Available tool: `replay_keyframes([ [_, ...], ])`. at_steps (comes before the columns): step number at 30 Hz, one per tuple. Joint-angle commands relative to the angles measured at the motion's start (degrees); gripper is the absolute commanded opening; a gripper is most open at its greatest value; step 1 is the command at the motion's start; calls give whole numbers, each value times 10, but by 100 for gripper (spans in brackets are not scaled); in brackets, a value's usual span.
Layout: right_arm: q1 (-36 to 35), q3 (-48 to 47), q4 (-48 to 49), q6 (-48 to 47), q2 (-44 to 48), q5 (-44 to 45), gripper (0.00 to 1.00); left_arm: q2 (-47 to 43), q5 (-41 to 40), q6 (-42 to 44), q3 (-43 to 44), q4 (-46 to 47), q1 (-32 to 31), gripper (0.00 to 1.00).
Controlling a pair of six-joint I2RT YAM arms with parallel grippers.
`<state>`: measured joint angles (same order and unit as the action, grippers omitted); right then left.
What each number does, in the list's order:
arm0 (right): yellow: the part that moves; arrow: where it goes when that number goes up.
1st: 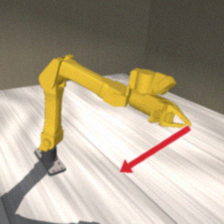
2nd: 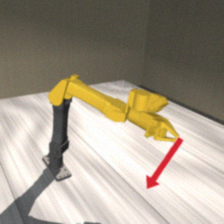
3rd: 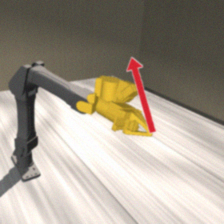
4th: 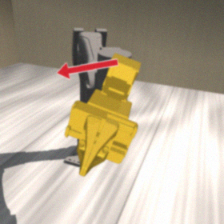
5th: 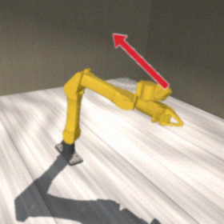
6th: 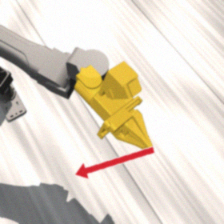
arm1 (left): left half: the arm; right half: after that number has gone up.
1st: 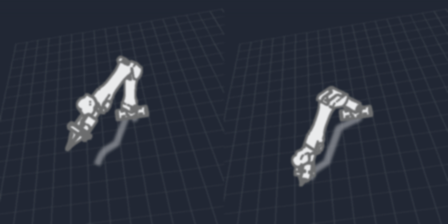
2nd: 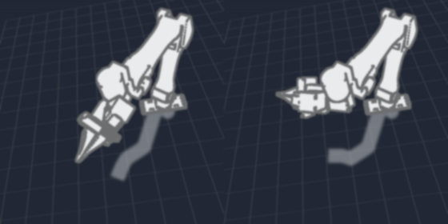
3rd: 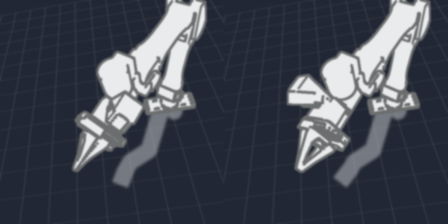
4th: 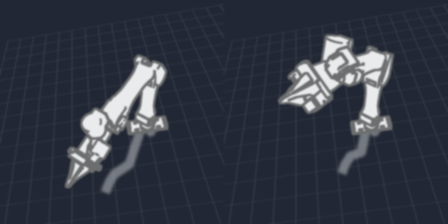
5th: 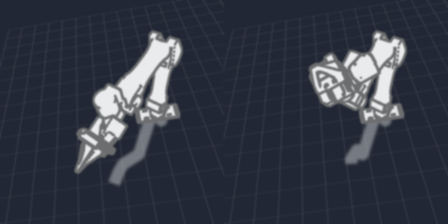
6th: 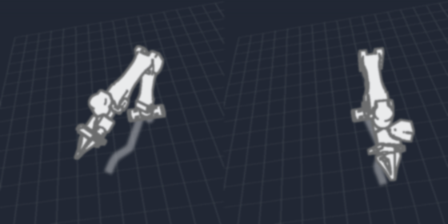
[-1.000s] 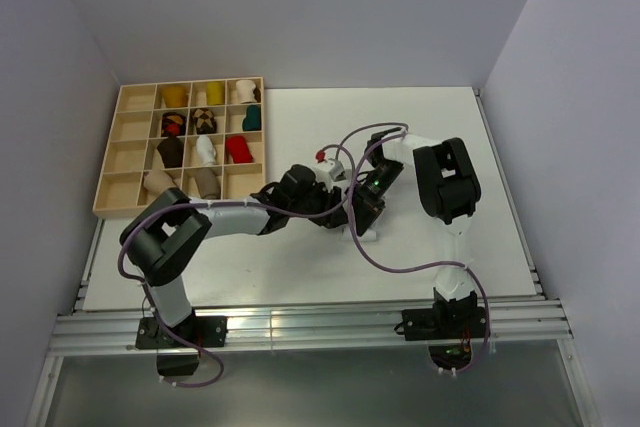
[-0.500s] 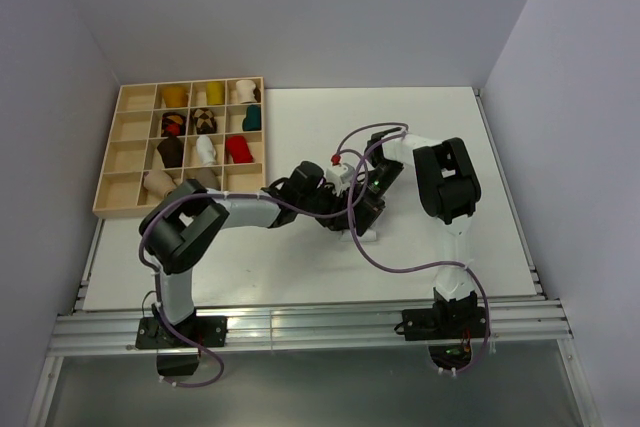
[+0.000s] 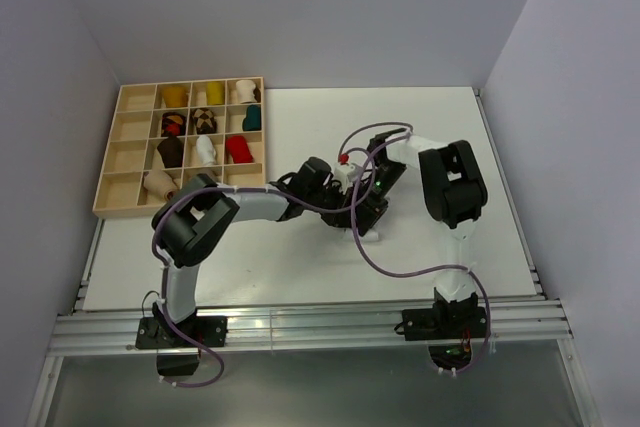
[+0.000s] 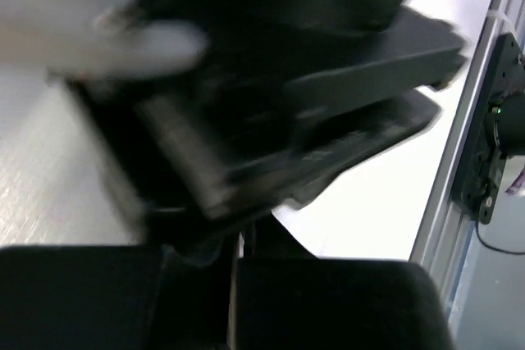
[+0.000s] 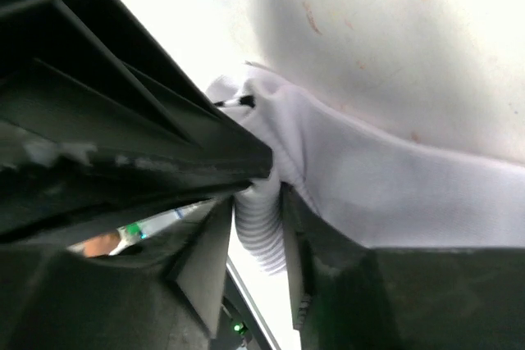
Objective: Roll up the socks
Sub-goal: Roll the sock at the center of the board.
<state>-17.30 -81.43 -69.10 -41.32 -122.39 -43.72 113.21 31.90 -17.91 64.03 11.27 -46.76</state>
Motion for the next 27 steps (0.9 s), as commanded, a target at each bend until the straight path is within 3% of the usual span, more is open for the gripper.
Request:
replay_keyframes([
  [1, 3, 38, 120, 11, 47, 87, 43, 20, -31, -15, 29, -48, -11, 0],
  [5, 5, 81, 193, 33, 108, 94, 56, 32, -82, -56, 46, -110, -23, 0],
  [8, 14, 110, 231, 44, 152, 105, 60, 38, -119, -77, 58, -143, -36, 0],
  [19, 60, 171, 251, 42, 225, 97, 63, 34, -151, -109, 93, -171, -53, 0],
  [24, 76, 174, 233, 27, 236, 81, 57, 47, -166, -114, 116, -185, -55, 0],
  [27, 100, 192, 253, 21, 262, 78, 63, 58, -163, -121, 139, -202, -55, 0],
])
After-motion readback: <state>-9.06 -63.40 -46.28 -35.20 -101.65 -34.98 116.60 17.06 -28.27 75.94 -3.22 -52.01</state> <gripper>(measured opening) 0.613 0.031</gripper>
